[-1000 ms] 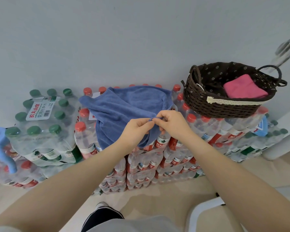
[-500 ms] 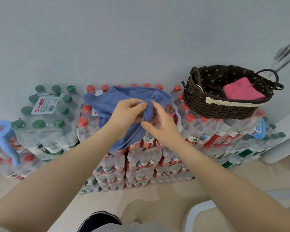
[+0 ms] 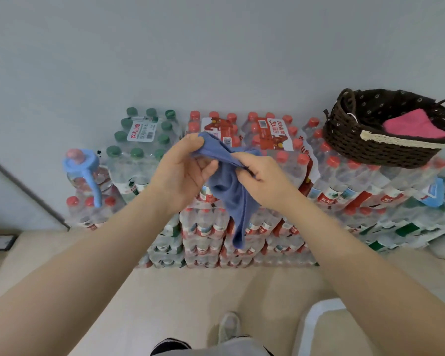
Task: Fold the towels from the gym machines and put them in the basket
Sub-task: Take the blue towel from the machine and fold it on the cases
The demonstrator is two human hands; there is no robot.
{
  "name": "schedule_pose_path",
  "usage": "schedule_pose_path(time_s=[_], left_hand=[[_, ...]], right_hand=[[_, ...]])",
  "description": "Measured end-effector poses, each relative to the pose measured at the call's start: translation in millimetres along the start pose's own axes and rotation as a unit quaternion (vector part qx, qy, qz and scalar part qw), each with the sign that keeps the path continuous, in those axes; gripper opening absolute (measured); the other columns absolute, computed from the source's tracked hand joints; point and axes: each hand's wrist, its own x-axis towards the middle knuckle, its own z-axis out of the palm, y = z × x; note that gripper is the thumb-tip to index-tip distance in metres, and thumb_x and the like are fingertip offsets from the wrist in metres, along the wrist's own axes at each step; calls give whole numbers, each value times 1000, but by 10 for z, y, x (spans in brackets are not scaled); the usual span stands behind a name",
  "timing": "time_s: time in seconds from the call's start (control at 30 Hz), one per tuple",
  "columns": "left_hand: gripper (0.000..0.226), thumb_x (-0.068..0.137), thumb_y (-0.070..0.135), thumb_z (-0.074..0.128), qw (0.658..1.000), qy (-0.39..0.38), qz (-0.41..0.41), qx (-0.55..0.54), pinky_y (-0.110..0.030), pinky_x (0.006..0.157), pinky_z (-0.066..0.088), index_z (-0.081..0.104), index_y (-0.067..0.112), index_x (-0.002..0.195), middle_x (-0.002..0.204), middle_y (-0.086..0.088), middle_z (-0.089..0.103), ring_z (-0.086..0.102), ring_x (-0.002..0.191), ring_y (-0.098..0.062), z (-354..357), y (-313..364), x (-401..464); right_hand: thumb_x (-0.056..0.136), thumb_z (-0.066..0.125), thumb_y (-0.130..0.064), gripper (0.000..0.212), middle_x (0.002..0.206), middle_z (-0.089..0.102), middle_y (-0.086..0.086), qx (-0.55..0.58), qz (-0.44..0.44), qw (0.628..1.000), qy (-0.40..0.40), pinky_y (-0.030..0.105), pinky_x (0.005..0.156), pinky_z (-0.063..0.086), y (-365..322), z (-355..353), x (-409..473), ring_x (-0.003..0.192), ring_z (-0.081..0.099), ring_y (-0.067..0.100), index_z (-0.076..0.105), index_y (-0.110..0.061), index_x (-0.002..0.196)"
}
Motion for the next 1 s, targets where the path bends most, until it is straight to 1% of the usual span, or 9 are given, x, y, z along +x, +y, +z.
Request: schedule_pose_path(time_s=[0.1,0.23,0.37,0.43,0.5,0.6,0.77,0.9,1.0], left_hand=[[17,87,16,46,993,22,-9,-118,-13,51,52,55,9,75,57,1,63,61,52,-7,-240,77,-316],[32,91,16,44,982,91,10,-164,-14,52,52,61,10,65,55,1,63,61,50,-7,-533,132,-661],[24,94,15,43,973,159,20,-165,-13,54,53,54,12,73,51,4,62,62,49,-5,-781,152,-922],[24,94,15,44,965,209,29,-155,-13,54,53,53,13,73,49,5,62,62,48,-4,-904,145,-1023],[22,95,14,44,955,256,40,-143,-13,55,52,53,13,74,48,6,62,63,48,-3,-1030,140,-1099],[21,96,13,43,945,297,45,-127,-12,54,52,52,13,77,47,7,63,63,47,-2,-1184,118,-1176],[19,96,12,43,932,331,46,-143,-12,57,53,53,11,80,69,1,59,60,57,-5,-1233,75,-1176],[20,95,8,43,928,341,49,-142,-14,55,53,49,8,76,66,-2,53,52,61,-8,-1180,51,-1124],[22,96,7,42,933,341,34,-111,-15,55,53,47,8,74,67,-3,49,50,59,-8,-1093,-24,-1056]], right_hand=[[95,40,0,34,92,59,-16,17,8,999,-43,3,73,40,-247,247,-77,82,54,-15,54,-8,124],[95,38,-3,36,118,63,1,-5,80,992,-95,30,94,45,-280,612,-232,109,57,16,54,-12,126],[82,37,5,35,88,66,10,-108,169,972,-123,34,67,44,-96,962,-532,81,57,25,63,-12,98],[80,39,5,26,65,52,9,-140,241,953,-117,29,51,29,31,1061,-662,66,45,23,49,-13,66],[77,40,8,30,56,36,5,-141,288,945,-60,29,48,18,141,1095,-772,59,33,20,34,-14,56],[76,39,8,18,58,36,6,-180,317,931,7,31,48,19,202,1067,-844,63,34,24,40,-6,65],[80,43,5,18,86,44,7,-337,292,894,-37,35,72,36,140,944,-799,85,48,28,53,-8,86],[82,46,2,14,82,51,10,-322,381,865,50,30,60,37,198,786,-879,73,49,28,58,-5,82],[93,39,-11,13,91,56,13,-214,483,836,149,26,47,31,216,671,-896,72,50,28,52,-6,91]])
